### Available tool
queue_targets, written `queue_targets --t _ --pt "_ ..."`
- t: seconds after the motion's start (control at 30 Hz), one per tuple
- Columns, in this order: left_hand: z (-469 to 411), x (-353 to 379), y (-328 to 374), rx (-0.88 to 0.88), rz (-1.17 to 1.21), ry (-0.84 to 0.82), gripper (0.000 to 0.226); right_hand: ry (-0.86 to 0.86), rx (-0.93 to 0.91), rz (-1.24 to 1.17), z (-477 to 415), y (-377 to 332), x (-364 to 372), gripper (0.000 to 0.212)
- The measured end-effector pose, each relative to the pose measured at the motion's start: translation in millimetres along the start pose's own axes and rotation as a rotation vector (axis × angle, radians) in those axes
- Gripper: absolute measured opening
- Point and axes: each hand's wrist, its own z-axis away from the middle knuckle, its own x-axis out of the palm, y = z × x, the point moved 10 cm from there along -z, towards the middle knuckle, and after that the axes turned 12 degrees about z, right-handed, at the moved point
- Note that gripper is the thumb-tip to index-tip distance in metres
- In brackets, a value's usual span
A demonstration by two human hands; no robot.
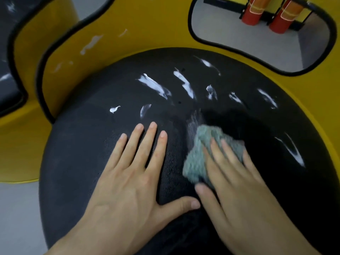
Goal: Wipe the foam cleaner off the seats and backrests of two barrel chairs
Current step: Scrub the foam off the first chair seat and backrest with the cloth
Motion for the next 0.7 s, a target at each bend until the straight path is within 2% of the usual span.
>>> queue_targets --t 0.1,0.33,0.5,0.57,0.7 --pt "0.2 0.3 -0.8 0.005 0.002 -0.003 0.124 0.001 -0.041 0.017 18.7 -2.9 8.1 0.064" --pt "2.0 2.2 -2.4 0.033 -0.015 -0.029 0.13 0.034 0.04 -0.016 -58.4 8.4 -17.1 0.068" --pt "5.2 -0.2 -6.3 0.065 0.027 -0.02 0.126 0.073 -0.112 -0.093 0.1 -24.5 -4.4 0.064" --pt "4.6 -3.4 -5.7 0.078 0.032 0.01 0.119 0.053 -0.137 -0.077 -4.1 -21.0 -4.1 0.062" --pt "2.4 -5.0 -5.8 0.084 -0.019 0.078 0.107 0.038 0.02 -0.095 -56.3 18.5 -17.3 0.064"
